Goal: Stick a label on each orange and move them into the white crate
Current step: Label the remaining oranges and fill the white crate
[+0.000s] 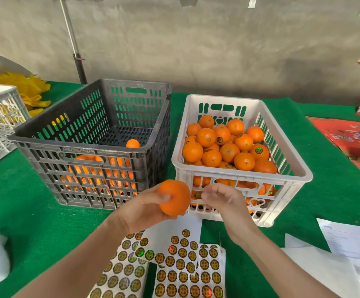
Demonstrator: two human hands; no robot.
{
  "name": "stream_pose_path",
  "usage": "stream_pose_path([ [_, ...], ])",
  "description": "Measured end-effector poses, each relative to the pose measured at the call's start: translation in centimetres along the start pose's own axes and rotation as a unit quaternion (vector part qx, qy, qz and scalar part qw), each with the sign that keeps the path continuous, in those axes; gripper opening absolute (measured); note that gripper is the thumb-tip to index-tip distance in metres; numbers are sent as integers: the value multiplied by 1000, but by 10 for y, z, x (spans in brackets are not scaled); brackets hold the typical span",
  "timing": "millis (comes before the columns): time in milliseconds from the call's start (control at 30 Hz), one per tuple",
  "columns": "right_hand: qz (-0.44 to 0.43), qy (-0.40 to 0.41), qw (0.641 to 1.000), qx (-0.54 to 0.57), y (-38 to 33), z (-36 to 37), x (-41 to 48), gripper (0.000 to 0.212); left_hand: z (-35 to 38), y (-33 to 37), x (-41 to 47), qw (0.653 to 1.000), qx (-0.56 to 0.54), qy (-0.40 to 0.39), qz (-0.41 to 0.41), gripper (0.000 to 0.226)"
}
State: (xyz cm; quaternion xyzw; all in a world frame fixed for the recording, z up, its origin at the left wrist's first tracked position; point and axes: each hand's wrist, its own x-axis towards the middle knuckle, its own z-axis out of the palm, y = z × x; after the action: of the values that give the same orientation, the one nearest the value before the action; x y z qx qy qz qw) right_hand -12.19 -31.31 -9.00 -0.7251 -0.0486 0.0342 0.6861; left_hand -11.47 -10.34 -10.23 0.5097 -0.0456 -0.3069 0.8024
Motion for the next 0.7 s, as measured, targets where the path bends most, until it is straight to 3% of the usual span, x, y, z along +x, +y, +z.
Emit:
stream_pose_path([
  [133, -25, -56, 997, 37, -32, 2, 0, 19, 12, 4, 5, 995, -99, 11, 10, 100],
  [267, -46, -86, 994, -49, -46, 9, -1, 21, 21, 9, 6, 996, -89, 12, 28, 94],
  [700, -200, -16, 940, -275, -49, 22, -5, 20, 29, 11, 3, 996, -78, 31, 42, 86],
])
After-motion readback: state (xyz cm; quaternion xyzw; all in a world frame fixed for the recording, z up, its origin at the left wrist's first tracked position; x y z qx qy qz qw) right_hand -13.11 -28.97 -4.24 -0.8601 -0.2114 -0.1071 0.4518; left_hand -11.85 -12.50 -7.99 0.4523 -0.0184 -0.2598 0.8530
